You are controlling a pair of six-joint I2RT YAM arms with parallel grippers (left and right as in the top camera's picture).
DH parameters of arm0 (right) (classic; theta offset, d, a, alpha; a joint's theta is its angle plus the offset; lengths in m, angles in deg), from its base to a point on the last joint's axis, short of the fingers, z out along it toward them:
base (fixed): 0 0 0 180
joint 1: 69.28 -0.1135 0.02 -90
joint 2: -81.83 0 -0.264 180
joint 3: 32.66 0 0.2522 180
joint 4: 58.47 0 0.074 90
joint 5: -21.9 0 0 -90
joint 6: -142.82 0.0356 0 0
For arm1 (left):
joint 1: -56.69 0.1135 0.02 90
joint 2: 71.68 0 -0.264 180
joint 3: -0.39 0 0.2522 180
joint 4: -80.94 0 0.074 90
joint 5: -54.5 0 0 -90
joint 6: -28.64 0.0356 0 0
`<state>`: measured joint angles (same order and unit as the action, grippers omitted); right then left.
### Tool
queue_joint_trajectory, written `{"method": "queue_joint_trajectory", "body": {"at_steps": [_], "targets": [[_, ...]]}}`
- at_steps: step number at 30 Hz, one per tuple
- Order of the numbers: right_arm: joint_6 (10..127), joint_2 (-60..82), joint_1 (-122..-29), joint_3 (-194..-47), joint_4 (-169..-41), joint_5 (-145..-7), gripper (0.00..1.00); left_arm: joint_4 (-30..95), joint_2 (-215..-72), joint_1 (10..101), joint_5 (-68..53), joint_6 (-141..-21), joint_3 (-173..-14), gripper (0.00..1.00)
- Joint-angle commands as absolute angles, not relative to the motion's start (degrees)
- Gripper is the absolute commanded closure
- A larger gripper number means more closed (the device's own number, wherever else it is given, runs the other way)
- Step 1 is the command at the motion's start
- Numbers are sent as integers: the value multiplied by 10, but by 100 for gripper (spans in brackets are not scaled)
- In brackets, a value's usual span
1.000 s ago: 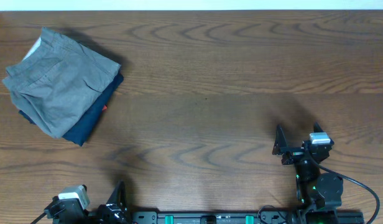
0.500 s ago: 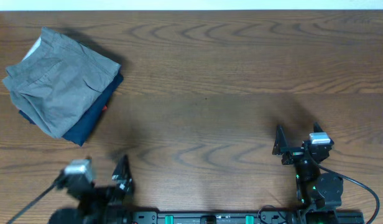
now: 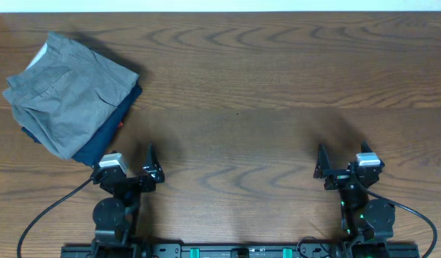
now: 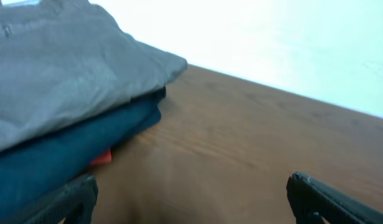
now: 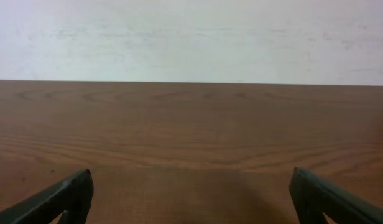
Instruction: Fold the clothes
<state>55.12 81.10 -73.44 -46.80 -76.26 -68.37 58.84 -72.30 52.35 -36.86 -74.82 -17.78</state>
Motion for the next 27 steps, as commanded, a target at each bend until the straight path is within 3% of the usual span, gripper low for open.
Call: {"method": "queue_joint_trajectory", "body": {"at_steps": [1,27], "targets": [[544,813,-727,-467,-765,-688,1,644,-718,522,-409,-740,-139,2],[545,813,-727,-467,-765,-688,1,637,-719,522,-424,-739,-136,2]]}}
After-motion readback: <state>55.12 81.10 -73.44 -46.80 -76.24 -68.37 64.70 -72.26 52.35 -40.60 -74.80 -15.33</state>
